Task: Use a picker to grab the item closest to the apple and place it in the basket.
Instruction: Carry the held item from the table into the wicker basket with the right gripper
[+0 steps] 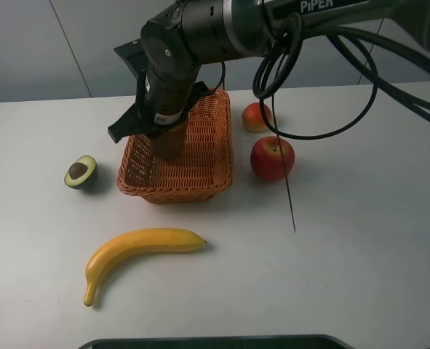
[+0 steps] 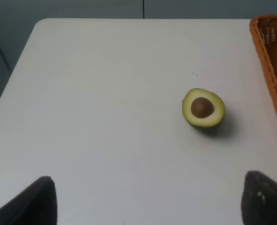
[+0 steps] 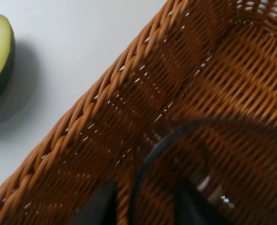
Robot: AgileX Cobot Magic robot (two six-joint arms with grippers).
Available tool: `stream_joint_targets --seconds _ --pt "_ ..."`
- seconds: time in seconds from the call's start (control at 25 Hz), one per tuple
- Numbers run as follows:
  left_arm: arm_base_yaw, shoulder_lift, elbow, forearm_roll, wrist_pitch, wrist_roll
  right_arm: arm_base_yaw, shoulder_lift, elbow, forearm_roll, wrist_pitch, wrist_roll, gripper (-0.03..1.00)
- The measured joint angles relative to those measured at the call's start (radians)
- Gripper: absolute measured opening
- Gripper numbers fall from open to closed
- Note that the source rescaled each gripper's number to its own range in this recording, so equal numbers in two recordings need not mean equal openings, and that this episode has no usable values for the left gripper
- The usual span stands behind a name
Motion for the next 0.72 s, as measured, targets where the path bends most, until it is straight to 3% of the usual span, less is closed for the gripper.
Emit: stream_joint_targets --seconds 0.12,0.28,0.4,0.72 --pt "0.000 0.000 0.000 0.000 0.000 0.000 0.000 0.000 0.000 0.000 0.000 0.000 0.63" --pt "0.000 0.000 0.000 0.000 0.000 0.002 0.000 -0.002 0.000 0.002 0.011 0.000 0.88" --pt "0.000 0.000 0.000 0.000 0.000 0.002 0.000 -0.029 0.000 0.010 0.015 0.000 0.96" --pt "0.000 0.000 0.000 0.000 0.000 0.000 0.000 -0.140 -0.002 0.038 0.109 -0.029 0.98"
